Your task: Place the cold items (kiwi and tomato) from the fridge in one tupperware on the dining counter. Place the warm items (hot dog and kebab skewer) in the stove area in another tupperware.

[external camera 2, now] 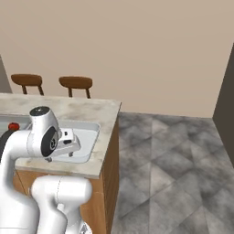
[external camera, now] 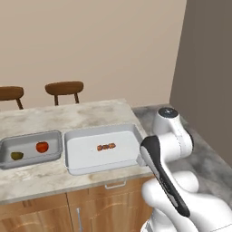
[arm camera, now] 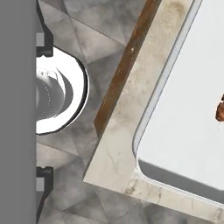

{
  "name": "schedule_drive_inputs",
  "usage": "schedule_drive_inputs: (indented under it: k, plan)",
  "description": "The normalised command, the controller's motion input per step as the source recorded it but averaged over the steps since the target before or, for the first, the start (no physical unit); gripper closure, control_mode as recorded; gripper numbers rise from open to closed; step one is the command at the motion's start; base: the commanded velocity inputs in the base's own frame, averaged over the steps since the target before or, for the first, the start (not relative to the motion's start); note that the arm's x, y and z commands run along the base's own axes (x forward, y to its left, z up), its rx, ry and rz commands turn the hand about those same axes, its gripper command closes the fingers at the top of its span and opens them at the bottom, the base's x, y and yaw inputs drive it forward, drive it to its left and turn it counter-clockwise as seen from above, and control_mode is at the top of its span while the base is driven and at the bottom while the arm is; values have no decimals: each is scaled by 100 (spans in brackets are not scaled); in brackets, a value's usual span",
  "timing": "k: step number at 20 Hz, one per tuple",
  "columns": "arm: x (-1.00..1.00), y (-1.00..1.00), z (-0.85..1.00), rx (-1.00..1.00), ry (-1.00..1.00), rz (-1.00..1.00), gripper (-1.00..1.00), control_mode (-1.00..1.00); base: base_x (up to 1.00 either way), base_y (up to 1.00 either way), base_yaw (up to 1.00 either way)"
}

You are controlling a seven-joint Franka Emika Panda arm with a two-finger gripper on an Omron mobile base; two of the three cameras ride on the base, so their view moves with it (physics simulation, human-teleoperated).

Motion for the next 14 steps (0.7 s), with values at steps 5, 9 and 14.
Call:
schedule_drive_inputs:
  k: [5, 9, 14]
  plan:
    - [0, 0, 0, 0, 0, 0, -100, 100, -73, -32, 28]
    - [0, 0, 0, 0, 0, 0, -100, 100, -56, -54, 49]
    - [0, 0, 0, 0, 0, 0, -100, 100, -47, -65, 57]
